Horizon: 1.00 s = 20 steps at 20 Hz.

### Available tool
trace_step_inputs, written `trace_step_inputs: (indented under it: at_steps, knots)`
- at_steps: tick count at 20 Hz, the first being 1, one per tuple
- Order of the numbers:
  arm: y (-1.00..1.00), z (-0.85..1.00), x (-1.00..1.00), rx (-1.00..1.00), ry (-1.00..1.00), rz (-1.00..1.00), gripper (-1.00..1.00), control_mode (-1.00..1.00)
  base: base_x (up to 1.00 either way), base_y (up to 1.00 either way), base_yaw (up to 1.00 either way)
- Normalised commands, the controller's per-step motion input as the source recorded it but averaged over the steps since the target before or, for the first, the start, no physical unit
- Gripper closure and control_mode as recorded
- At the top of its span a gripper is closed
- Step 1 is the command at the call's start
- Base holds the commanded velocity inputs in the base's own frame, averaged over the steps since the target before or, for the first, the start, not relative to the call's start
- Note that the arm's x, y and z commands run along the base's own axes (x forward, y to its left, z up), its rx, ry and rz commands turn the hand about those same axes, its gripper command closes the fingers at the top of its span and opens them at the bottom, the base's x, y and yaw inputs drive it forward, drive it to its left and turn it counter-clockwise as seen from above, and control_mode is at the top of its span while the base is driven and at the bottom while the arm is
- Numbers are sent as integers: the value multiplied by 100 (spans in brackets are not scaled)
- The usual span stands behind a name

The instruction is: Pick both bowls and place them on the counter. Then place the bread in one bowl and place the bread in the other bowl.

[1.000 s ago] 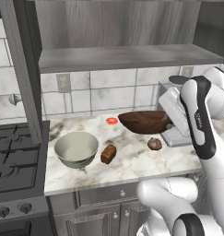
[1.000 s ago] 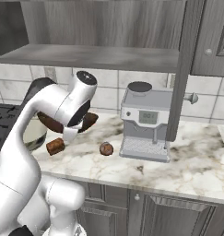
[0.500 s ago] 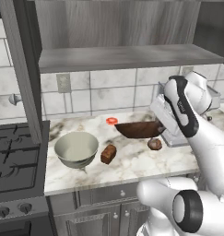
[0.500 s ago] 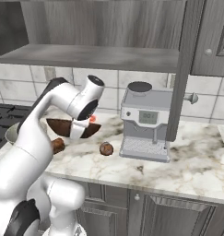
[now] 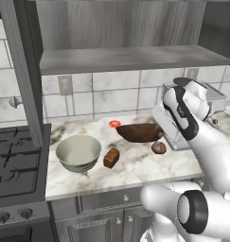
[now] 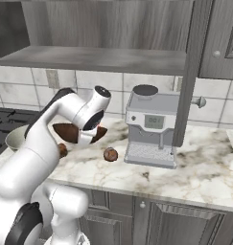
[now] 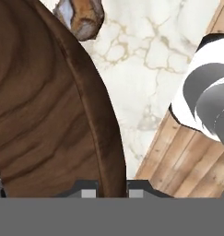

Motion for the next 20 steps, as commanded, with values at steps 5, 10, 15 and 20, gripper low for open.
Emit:
trace_step_inputs:
  at_steps: [5, 10, 15, 20]
  knots:
    - [12, -39, 16, 0, -18, 0, 100, -100, 0, 0, 0]
    - [6, -31, 34, 0, -2, 0, 100, -100, 0, 0, 0]
    - [2, -31, 43, 0, 0, 3, 100, -100, 0, 0, 0]
    - [0, -32, 43, 0, 0, 3, 100, -100, 0, 0, 0]
